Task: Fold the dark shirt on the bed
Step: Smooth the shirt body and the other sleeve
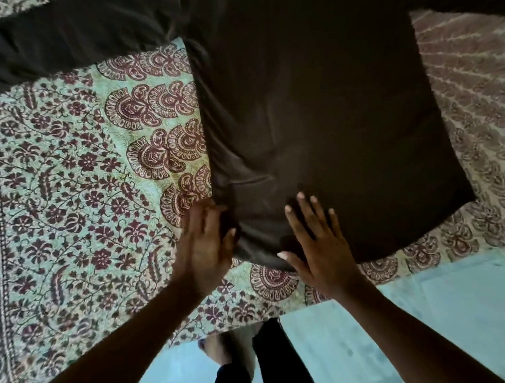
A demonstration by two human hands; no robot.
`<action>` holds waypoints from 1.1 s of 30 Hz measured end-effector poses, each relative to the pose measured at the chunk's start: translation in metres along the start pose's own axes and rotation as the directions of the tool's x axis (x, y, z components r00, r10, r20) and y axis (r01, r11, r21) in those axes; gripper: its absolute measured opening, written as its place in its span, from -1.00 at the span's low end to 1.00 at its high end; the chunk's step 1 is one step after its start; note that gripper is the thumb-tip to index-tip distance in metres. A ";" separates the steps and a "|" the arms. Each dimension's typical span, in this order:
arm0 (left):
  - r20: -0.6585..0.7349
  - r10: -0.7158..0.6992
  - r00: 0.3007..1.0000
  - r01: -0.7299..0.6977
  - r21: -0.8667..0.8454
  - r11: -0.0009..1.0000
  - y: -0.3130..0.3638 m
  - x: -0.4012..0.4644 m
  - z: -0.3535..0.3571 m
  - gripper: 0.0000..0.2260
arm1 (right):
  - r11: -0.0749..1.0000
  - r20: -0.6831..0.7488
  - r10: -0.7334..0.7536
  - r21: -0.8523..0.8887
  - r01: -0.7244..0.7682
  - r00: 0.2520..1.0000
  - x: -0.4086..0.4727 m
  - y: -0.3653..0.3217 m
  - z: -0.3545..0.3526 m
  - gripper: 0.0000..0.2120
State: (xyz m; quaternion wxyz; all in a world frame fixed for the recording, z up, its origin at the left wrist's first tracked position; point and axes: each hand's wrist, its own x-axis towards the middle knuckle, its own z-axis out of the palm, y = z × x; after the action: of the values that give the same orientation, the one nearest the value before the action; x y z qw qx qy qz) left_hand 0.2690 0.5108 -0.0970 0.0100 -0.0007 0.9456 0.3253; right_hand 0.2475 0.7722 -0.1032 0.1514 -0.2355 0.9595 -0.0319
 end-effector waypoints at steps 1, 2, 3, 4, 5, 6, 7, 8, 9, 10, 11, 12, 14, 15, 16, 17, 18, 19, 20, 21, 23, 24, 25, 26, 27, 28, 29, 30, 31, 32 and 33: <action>-0.049 -0.114 0.992 0.110 -0.071 0.991 0.008 0.000 -0.001 -0.61 | 1.000 0.004 0.010 -0.003 -0.010 1.000 -0.005 -0.001 0.001 -0.23; -0.052 -0.197 0.979 0.189 -0.126 0.974 0.014 0.000 -0.001 -0.60 | 1.000 0.012 -0.006 -0.023 0.006 1.000 -0.010 -0.002 0.002 -0.24; -0.025 -0.261 0.965 0.253 -0.169 0.953 0.019 0.002 -0.001 -0.58 | 0.998 0.024 -0.036 -0.041 0.037 0.999 -0.015 -0.004 0.005 -0.25; 0.009 -0.318 0.948 0.314 -0.200 0.928 0.023 0.002 -0.001 -0.58 | 0.997 0.032 -0.062 -0.045 0.063 0.998 -0.020 -0.006 0.008 -0.28; 0.037 -0.372 0.928 0.371 -0.218 0.903 0.026 0.004 -0.001 -0.59 | 0.996 0.030 -0.081 -0.039 0.082 0.996 -0.023 -0.006 0.010 -0.32; 0.048 -0.416 0.908 0.416 -0.228 0.880 0.028 0.004 -0.002 -0.61 | 0.995 0.018 -0.097 -0.026 0.097 0.995 -0.025 -0.007 0.012 -0.37; 0.052 -0.452 0.891 0.451 -0.232 0.862 0.030 0.004 -0.003 -0.64 | 0.993 -0.005 -0.119 -0.006 0.119 0.993 -0.027 -0.005 0.014 -0.42; 0.056 -0.477 0.877 0.477 -0.230 0.849 0.031 0.004 -0.004 -0.66 | 0.988 -0.047 -0.153 0.022 0.154 0.987 -0.027 -0.004 0.017 -0.46; 0.067 -0.492 0.868 0.494 -0.219 0.842 0.032 0.004 -0.005 -0.68 | 0.977 -0.100 -0.201 0.051 0.207 0.974 -0.027 -0.004 0.019 -0.50; 0.080 -0.497 0.864 0.503 -0.197 0.842 0.031 0.004 -0.005 -0.71 | 0.961 -0.152 -0.249 0.082 0.263 0.957 -0.028 -0.005 0.019 -0.54; 0.092 -0.496 0.863 0.505 -0.170 0.846 0.031 0.004 -0.005 -0.75 | 0.944 -0.203 -0.284 0.113 0.311 0.937 -0.026 -0.006 0.017 -0.56; 0.104 -0.496 0.862 0.507 -0.144 0.850 0.030 0.005 -0.005 -0.78 | 0.928 -0.257 -0.301 0.143 0.345 0.918 -0.021 -0.007 0.012 -0.58; 0.134 -0.512 0.848 0.526 -0.105 0.844 0.030 0.007 -0.005 -0.81 | 0.917 -0.363 -0.265 0.191 0.350 0.893 0.008 -0.007 -0.006 -0.57; 0.155 -0.525 0.837 0.541 -0.081 0.837 0.031 0.008 -0.005 -0.82 | 0.935 -0.389 -0.206 0.193 0.298 0.898 0.029 -0.005 -0.016 -0.55; 0.167 -0.539 0.826 0.551 -0.035 0.834 0.030 0.010 -0.005 -0.81 | 0.961 -0.398 -0.133 0.172 0.216 0.908 0.054 -0.003 -0.023 -0.52; 0.147 -0.530 0.836 0.532 0.025 0.846 0.029 0.013 -0.006 -0.80 | 0.983 -0.379 -0.051 0.143 0.112 0.924 0.082 0.000 -0.027 -0.47; 0.094 -0.479 0.873 0.473 0.086 0.877 0.026 0.015 -0.007 -0.78 | 0.993 -0.321 0.029 0.117 0.009 0.947 0.110 0.002 -0.030 -0.42; 0.023 -0.392 0.919 0.387 0.125 0.914 0.021 0.019 -0.008 -0.76 | 0.993 -0.243 0.100 0.093 -0.080 0.965 0.133 0.001 -0.031 -0.36; -0.057 -0.293 0.954 0.298 0.145 0.944 0.016 0.025 -0.010 -0.77 | 0.988 -0.174 0.154 0.059 -0.145 0.973 0.149 -0.002 -0.029 -0.30; -0.128 -0.214 0.968 0.233 0.151 0.961 0.008 0.032 -0.011 -0.80 | 0.984 -0.131 0.179 0.014 -0.179 0.975 0.159 -0.006 -0.024 -0.26; -0.230 -0.148 0.962 0.181 0.130 0.975 -0.009 0.055 -0.014 -0.85 | 0.987 -0.106 0.125 -0.083 -0.135 0.986 0.153 -0.018 -0.015 -0.20; -0.262 -0.148 0.954 0.180 0.104 0.978 -0.016 0.066 -0.016 -0.85 | 0.991 -0.093 0.022 -0.129 -0.034 0.995 0.140 -0.024 -0.014 -0.18; -0.271 -0.155 0.950 0.182 0.080 0.980 -0.023 0.077 -0.018 -0.84 | 0.982 -0.062 -0.115 -0.160 0.104 0.991 0.121 -0.030 -0.013 -0.18; -0.265 -0.161 0.951 0.184 0.064 0.981 -0.028 0.087 -0.022 -0.82 | 0.950 -0.015 -0.264 -0.175 0.257 0.965 0.103 -0.034 -0.012 -0.19; -0.243 -0.152 0.958 0.173 0.067 0.983 -0.032 0.095 -0.024 -0.80 | 0.900 0.037 -0.398 -0.176 0.398 0.916 0.084 -0.035 -0.012 -0.20; -0.212 -0.124 0.969 0.146 0.090 0.985 -0.036 0.101 -0.026 -0.75 | 0.839 0.078 -0.512 -0.166 0.518 0.855 0.071 -0.032 -0.012 -0.21; -0.175 -0.082 0.981 0.105 0.130 0.986 -0.038 0.106 -0.027 -0.70 | 0.783 0.090 -0.598 -0.147 0.604 0.797 0.066 -0.026 -0.015 -0.23; -0.127 -0.029 0.991 0.052 0.180 0.982 -0.042 0.111 -0.028 -0.66 | 0.752 0.065 -0.643 -0.133 0.645 0.763 0.069 -0.019 -0.018 -0.26; -0.070 0.025 0.997 -0.008 0.234 0.972 -0.046 0.115 -0.027 -0.61 | 0.763 0.008 -0.636 -0.139 0.631 0.772 0.081 -0.013 -0.019 -0.28; -0.005 0.074 0.997 -0.070 0.287 0.955 -0.052 0.118 -0.024 -0.58 | 0.817 -0.063 -0.569 -0.155 0.555 0.820 0.098 -0.009 -0.022 -0.30; 0.058 0.115 0.992 -0.128 0.334 0.934 -0.058 0.121 -0.021 -0.55 | 0.891 -0.135 -0.447 -0.160 0.426 0.884 0.121 -0.006 -0.024 -0.30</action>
State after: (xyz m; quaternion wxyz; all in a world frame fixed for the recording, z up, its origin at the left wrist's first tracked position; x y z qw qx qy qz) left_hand 0.1482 0.4528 -0.1182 0.0078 0.0654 0.9851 0.1587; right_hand 0.1408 0.7112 -0.1128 0.0437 -0.4511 0.8911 -0.0247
